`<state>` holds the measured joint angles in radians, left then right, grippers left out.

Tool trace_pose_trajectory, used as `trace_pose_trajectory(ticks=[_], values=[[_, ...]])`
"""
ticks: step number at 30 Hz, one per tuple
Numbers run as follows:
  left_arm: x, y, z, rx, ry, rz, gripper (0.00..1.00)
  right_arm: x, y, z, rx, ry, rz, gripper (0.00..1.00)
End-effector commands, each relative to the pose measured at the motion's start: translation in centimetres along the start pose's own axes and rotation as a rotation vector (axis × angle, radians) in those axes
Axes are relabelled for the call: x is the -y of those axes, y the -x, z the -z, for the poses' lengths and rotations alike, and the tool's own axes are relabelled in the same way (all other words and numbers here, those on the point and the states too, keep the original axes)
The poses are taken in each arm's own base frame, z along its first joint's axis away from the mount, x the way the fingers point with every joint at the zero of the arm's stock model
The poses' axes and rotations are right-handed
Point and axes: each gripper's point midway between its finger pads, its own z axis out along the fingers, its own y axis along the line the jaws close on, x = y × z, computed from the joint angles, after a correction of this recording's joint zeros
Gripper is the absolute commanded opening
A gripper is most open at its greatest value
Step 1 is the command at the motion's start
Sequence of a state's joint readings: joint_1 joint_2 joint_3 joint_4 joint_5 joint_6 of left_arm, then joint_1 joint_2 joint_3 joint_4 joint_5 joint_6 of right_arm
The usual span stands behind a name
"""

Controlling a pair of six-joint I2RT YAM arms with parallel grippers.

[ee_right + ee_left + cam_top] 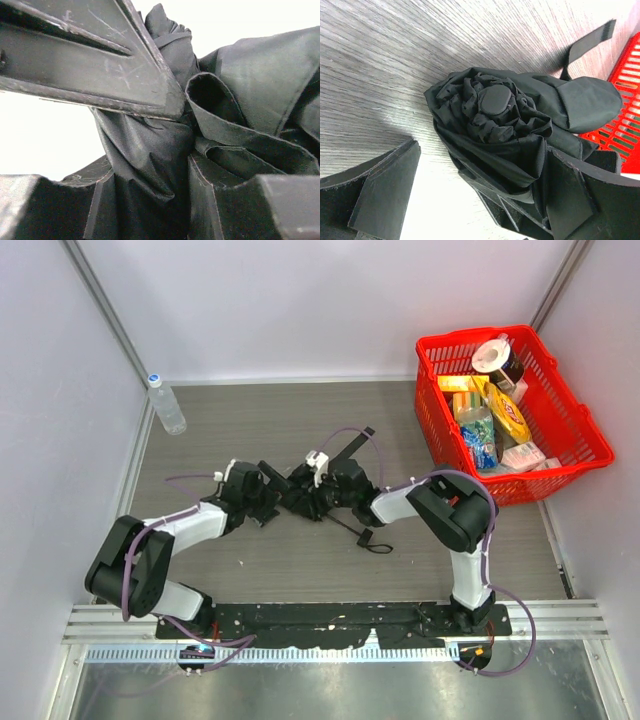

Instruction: Put away the umbrella

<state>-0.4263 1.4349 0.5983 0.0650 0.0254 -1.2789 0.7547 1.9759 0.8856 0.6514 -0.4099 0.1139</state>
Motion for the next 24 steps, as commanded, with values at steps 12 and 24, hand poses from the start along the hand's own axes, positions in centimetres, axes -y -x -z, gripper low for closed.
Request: trace_pose_trajectory(ticks=[12, 24], values=[[0.6, -1.7, 0.4, -0.021, -0.077, 0.089, 1.00, -2.7, -9.5, 1.1, -0.335, 0.259, -0.585, 0.01], [-6.0, -4.3, -3.5, -0.018, 0.133, 0.111, 0.65, -2.3, -8.7, 0.4, -0.324, 0.368, -0.667, 0.01]])
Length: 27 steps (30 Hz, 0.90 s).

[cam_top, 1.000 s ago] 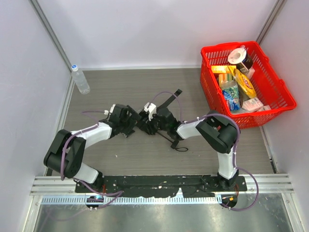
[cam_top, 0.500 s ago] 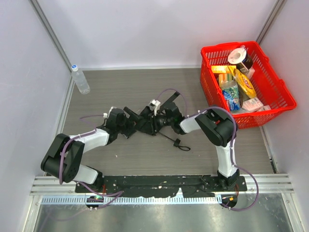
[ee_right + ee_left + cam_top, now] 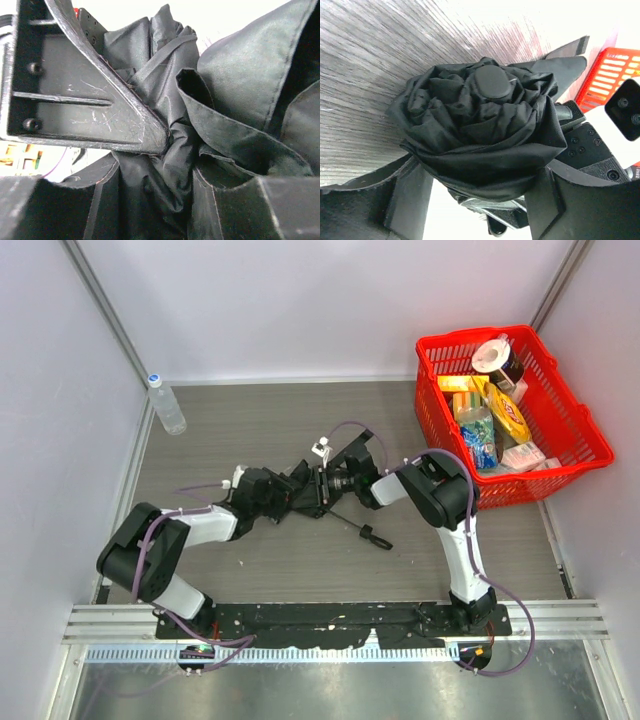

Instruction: Put away the umbrella

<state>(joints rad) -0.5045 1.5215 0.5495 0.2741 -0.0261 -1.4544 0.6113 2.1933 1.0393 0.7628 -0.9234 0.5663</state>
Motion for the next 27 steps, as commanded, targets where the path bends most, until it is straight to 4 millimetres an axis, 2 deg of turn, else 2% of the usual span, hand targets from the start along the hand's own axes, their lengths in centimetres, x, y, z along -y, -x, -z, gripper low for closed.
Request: trace_pose_trajectory(ticks=[1, 5, 10, 12, 14, 15, 16, 17, 19, 20, 21, 22, 27], values=[[-8.0, -1.6, -1.2, -0.016, 0.203, -0.012, 0.60, 2.8, -8.7, 0.2, -0.208, -0.053, -0.255, 0.01], [-9.3, -2.1, -1.8, -0.038, 0.223, -0.032, 0.45, 3.0, -9.2, 0.4, -0.248, -0.045, -0.245, 0.01], [-10.1, -2.5, -2.2, -0.060, 0.241, -0.040, 0.12, 2.9, -9.2, 0.5, -0.269, -0.045, -0.213, 0.01], [-10.4, -2.7, -2.2, -0.075, 0.256, -0.053, 0.03, 3.1, -9.4, 0.8, -0.295, -0.073, -0.213, 0.01], [-10.8, -2.9, -2.2, -0.088, 0.277, -0.066, 0.00, 3.0, -8.9, 1.1, -0.301, -0.114, -0.200, 0.03], [-11.0, -2.9, -2.1, -0.090, 0.286, -0.070, 0.00, 4.2, -8.8, 1.4, -0.304, -0.178, -0.150, 0.08], [-11.4, -3.0, -2.0, -0.092, 0.295, -0.068, 0.00, 4.0, -8.5, 1.8, -0.321, -0.216, -0.147, 0.17], [-11.7, -3.5, -1.8, -0.123, 0.299, -0.062, 0.00, 4.7, -8.2, 2.1, -0.319, -0.265, -0.111, 0.22], [-12.4, -3.6, -1.6, -0.136, 0.325, -0.068, 0.00, 4.8, -6.9, 2.8, -0.302, -0.332, -0.053, 0.41], [-12.6, -3.6, -1.5, -0.139, 0.333, -0.069, 0.00, 5.0, -6.2, 3.4, -0.299, -0.384, -0.029, 0.44], [-12.7, -3.6, -1.4, -0.141, 0.338, -0.072, 0.00, 4.9, -5.7, 3.6, -0.294, -0.399, -0.012, 0.64], [-12.8, -3.7, -1.3, -0.145, 0.344, -0.072, 0.00, 4.5, -4.8, 3.8, -0.280, -0.412, 0.027, 0.76], [-12.5, -3.1, -1.0, -0.139, 0.355, -0.098, 0.00, 3.1, -2.7, 6.1, -0.277, -0.508, 0.111, 0.80]])
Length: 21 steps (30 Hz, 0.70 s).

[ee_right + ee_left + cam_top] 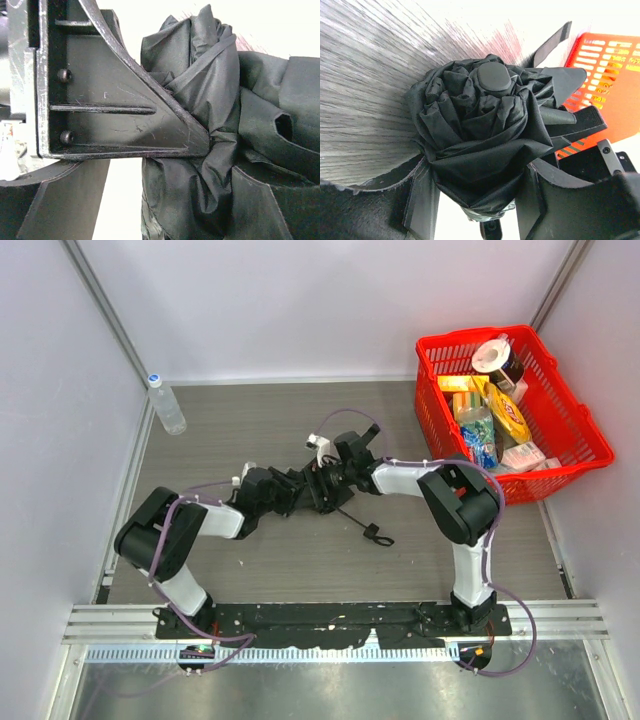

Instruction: Put away the umbrella

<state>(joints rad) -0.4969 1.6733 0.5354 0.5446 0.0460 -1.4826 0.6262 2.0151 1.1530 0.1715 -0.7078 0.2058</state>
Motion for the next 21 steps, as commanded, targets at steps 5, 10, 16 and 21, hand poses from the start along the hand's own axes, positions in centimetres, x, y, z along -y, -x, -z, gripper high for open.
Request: trace_pose_trajectory(ticks=[5, 10, 16, 21], values=[[-12.5, -1.5, 2.9, -0.092, 0.465, -0.127, 0.00, 2.5, -2.5, 6.4, -0.147, -0.369, 0.127, 0.81], [-11.8, -1.5, 3.1, -0.105, 0.461, -0.140, 0.00, -0.1, 1.4, 9.7, -0.020, -0.454, 0.247, 0.83], [-11.8, -1.9, 3.2, -0.131, 0.473, -0.130, 0.00, -3.6, 2.8, 8.1, 0.059, -0.517, 0.516, 0.89], [-12.2, -1.8, 3.6, -0.145, 0.527, -0.118, 0.00, -5.0, 3.8, 6.1, 0.233, -0.601, 0.725, 0.86]])
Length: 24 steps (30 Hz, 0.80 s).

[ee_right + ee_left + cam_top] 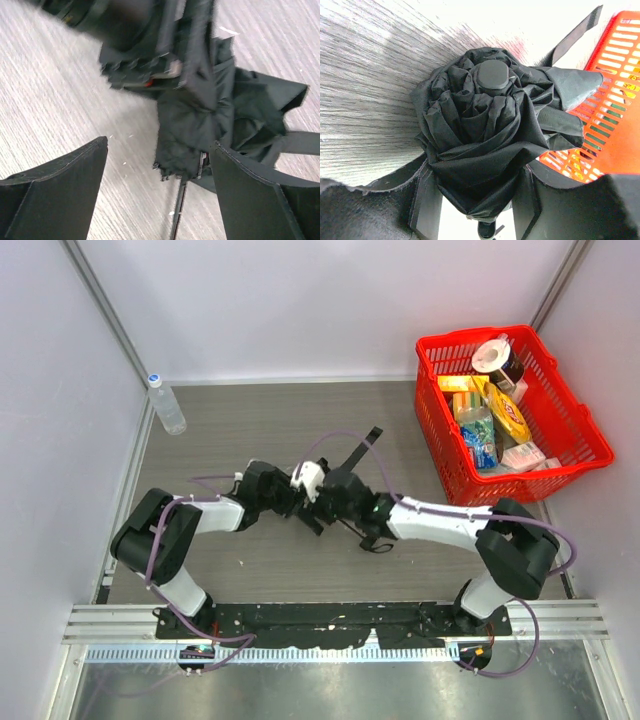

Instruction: Put away the umbrella

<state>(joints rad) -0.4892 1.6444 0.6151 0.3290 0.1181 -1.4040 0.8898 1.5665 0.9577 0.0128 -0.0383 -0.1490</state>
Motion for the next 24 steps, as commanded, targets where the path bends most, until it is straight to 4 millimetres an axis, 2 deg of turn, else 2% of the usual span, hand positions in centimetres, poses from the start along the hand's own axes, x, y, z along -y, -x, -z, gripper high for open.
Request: trace_pose_trajectory(ticks=[1, 6, 9, 11, 14, 16, 18, 21, 22, 23, 24], values=[[-12.0, -1.8, 2.0, -0.073, 0.449, -0.034, 0.00, 0.7, 2.4, -0.7, 0.181, -0.198, 0.182, 0.86], [-12.2, -2.1, 2.1, -0.102, 0.489, -0.020, 0.00, 0.0, 0.6, -3.3, 0.165, -0.235, 0.274, 0.84], [-12.5, -2.2, 2.2, -0.101, 0.503, -0.006, 0.00, 0.3, -0.8, -5.1, 0.107, -0.258, 0.311, 0.82], [-12.4, -2.1, 2.4, -0.097, 0.509, -0.006, 0.00, 1.1, -2.4, -6.2, 0.050, -0.331, 0.343, 0.82], [-12.5, -2.1, 2.7, -0.098, 0.524, -0.003, 0.00, 3.5, -3.3, -6.3, 0.001, -0.487, 0.352, 0.80], [-12.4, -2.1, 2.9, -0.093, 0.524, -0.005, 0.00, 4.3, -4.6, -6.4, -0.056, -0.536, 0.364, 0.72], [-12.3, -2.0, 3.0, -0.086, 0.522, -0.008, 0.00, 4.5, -6.2, -6.7, -0.109, -0.550, 0.358, 0.50], [-11.9, -1.8, 3.1, -0.077, 0.513, -0.002, 0.00, 4.1, -9.3, -7.1, -0.186, -0.523, 0.323, 0.36], [-11.9, -1.7, 3.1, -0.072, 0.509, -0.002, 0.00, 3.8, -9.8, -7.3, -0.194, -0.506, 0.302, 0.30], [-11.6, -1.6, 3.1, -0.068, 0.502, -0.003, 0.00, 2.9, -10.7, -7.5, -0.204, -0.453, 0.262, 0.27], [-11.6, -1.5, 3.2, -0.065, 0.498, -0.002, 0.00, 2.5, -10.9, -7.6, -0.199, -0.427, 0.234, 0.06]])
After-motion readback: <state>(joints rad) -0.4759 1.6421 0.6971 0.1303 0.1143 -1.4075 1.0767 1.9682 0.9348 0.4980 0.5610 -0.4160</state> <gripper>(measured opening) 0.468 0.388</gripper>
